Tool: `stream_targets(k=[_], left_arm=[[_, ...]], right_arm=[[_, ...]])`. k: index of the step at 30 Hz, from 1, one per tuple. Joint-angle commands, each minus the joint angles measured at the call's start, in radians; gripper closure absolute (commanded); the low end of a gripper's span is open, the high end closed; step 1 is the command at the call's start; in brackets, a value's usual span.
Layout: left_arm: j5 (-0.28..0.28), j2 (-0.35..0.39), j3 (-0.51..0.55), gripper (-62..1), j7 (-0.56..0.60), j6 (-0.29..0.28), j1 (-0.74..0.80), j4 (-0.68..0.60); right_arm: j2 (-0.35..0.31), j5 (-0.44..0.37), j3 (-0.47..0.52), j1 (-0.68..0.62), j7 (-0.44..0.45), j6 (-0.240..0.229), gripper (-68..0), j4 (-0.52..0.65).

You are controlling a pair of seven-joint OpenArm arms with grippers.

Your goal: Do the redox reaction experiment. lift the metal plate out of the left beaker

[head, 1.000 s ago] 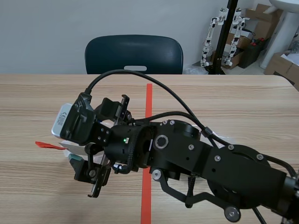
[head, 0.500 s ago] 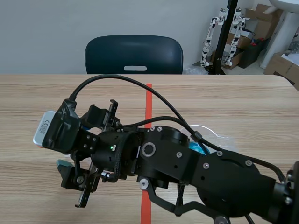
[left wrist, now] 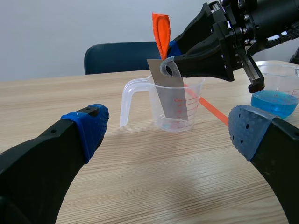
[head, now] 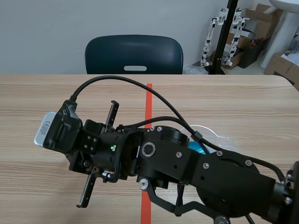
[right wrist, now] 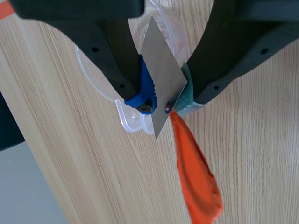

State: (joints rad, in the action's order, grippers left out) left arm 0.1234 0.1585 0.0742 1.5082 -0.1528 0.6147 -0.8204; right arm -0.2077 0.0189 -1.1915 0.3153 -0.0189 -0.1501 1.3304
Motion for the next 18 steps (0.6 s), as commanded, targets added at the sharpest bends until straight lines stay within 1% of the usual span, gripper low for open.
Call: stream_targets(k=[1,3,4,10,12,14,18], left_arm=[[-0.007,0.008,0.004,-54.0,0.013,0.000,0.003,-0.010],[-0.007,0.008,0.004,-54.0,0.013,0.000,0.003,-0.010],[-0.007,0.008,0.004,-54.0,0.013,0.000,0.003,-0.010],[-0.007,0.008,0.004,-54.0,0.013,0.000,0.003,-0.010],[-0.007,0.008,0.004,-54.0,0.013,0.000,0.003,-0.010],[-0.007,0.008,0.004,-54.0,0.013,0.000,0.003,-0.010],[-0.007,0.008,0.004,-54.0,0.013,0.000,0.003,-0.010]], right_arm=[[0.008,0.000,0.006,0.011,0.008,0.005,-4.5,0.017],[0.008,0.000,0.006,0.011,0.008,0.024,-1.2,0.017],[0.008,0.000,0.006,0.011,0.008,0.034,-0.6,0.017],[0.005,0.000,0.007,0.012,0.009,0.035,-0.6,0.017],[0.002,-0.006,0.008,0.012,0.010,0.052,-0.6,0.017],[-0.003,-0.029,0.017,0.012,0.008,0.073,-0.6,0.017],[-0.015,-0.124,0.051,0.012,0.009,0.075,-0.6,0.017]])
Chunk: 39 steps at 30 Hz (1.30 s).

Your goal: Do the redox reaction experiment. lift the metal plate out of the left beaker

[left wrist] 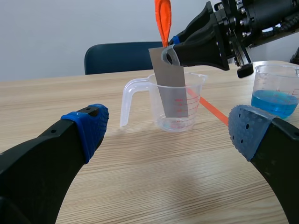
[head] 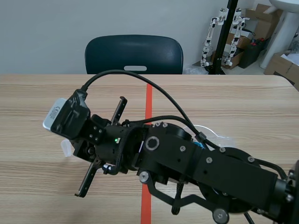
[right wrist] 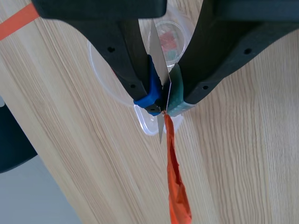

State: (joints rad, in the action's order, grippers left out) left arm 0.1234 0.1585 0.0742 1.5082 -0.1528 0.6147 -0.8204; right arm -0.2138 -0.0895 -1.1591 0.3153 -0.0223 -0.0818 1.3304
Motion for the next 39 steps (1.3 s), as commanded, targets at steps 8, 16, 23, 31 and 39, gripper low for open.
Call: stream_targets(k=[8,16,23,31,39], left_arm=[[-0.007,0.008,0.004,-54.0,0.013,0.000,0.003,-0.010],[-0.007,0.008,0.004,-54.0,0.013,0.000,0.003,-0.010],[-0.007,0.008,0.004,-54.0,0.013,0.000,0.003,-0.010],[-0.007,0.008,0.004,-54.0,0.013,0.000,0.003,-0.010],[-0.007,0.008,0.004,-54.0,0.013,0.000,0.003,-0.010]], right_arm=[[-0.023,-0.222,0.071,0.014,-0.003,-0.030,-0.6,0.018],[-0.038,-0.240,0.088,0.014,-0.050,-0.042,-0.6,0.084],[-0.066,-0.248,0.095,0.014,-0.084,-0.042,-0.6,0.180],[-0.080,-0.306,0.143,0.014,-0.182,-0.043,-0.6,0.272],[-0.080,-0.465,0.241,0.014,-0.333,-0.050,-0.6,0.383]])
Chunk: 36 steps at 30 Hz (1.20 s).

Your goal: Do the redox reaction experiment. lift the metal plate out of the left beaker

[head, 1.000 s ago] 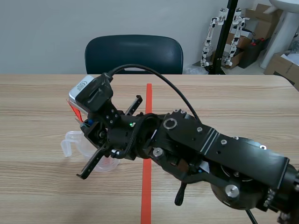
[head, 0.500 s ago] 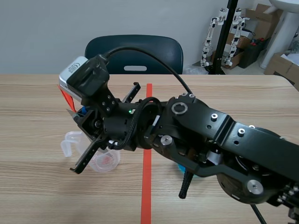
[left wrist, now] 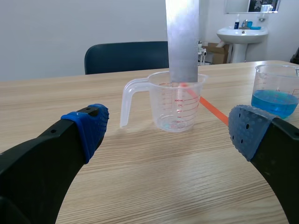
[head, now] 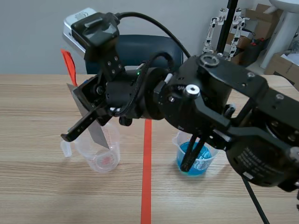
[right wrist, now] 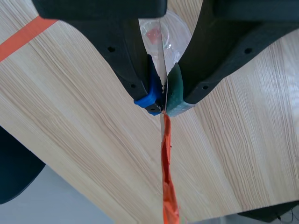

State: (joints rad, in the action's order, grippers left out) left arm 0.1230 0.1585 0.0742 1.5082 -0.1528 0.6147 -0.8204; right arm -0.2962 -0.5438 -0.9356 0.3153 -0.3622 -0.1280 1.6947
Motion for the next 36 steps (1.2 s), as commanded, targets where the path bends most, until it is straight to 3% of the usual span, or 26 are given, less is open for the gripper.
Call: stream_targets(k=[1,3,6,14,22,36], left_arm=[[-0.006,0.008,0.004,-54.0,0.013,0.000,0.003,-0.010],[-0.006,0.008,0.004,-54.0,0.013,0.000,0.003,-0.010],[-0.006,0.008,0.004,-54.0,0.013,0.000,0.003,-0.010],[-0.006,0.008,0.004,-54.0,0.014,0.000,0.003,-0.010],[-0.006,0.008,0.004,-54.0,0.014,0.000,0.003,-0.010],[-0.006,0.008,0.004,-54.0,0.019,0.000,0.003,-0.010]], right_arm=[[0.003,-0.031,0.035,0.014,-0.006,-0.019,-0.6,0.031],[0.003,-0.063,0.068,0.014,-0.022,-0.050,-0.6,0.051],[0.003,-0.098,0.109,0.015,-0.034,-0.058,-0.6,0.074],[0.006,-0.126,0.161,0.029,-0.096,-0.184,-0.6,0.100],[0.005,-0.282,0.163,0.114,-0.167,-0.214,-0.6,0.101],[0.006,-0.333,0.163,0.214,-0.197,-0.240,-0.6,0.101]])
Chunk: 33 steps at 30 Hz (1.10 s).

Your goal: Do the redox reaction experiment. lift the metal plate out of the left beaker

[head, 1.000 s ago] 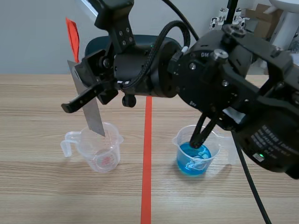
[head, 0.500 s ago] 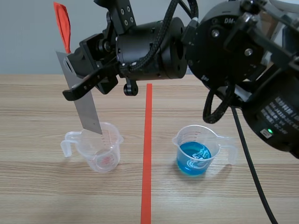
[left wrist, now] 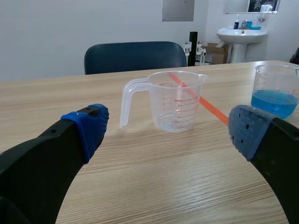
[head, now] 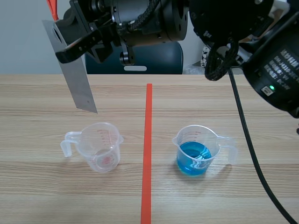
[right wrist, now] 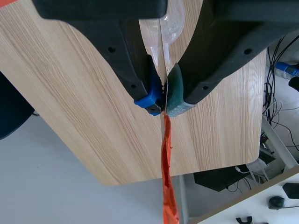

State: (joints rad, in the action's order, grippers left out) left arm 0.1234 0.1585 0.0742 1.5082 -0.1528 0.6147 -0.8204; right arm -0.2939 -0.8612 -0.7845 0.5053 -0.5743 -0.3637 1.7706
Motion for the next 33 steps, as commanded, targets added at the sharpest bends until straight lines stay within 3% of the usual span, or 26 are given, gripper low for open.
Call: stream_targets(k=[1,22,33], left_arm=[[-0.006,0.008,0.004,-54.0,0.018,0.000,0.003,-0.010],[-0.006,0.009,0.004,-54.0,0.017,0.000,0.002,-0.010],[-0.007,0.008,0.004,-54.1,0.022,0.000,0.000,-0.010]], right_arm=[[0.003,-0.021,0.012,0.028,0.015,-0.004,-0.6,0.025],[0.006,-0.097,0.012,0.043,-0.027,-0.024,-0.6,0.025],[0.006,-0.093,0.012,0.043,-0.065,-0.027,-0.6,0.025]])
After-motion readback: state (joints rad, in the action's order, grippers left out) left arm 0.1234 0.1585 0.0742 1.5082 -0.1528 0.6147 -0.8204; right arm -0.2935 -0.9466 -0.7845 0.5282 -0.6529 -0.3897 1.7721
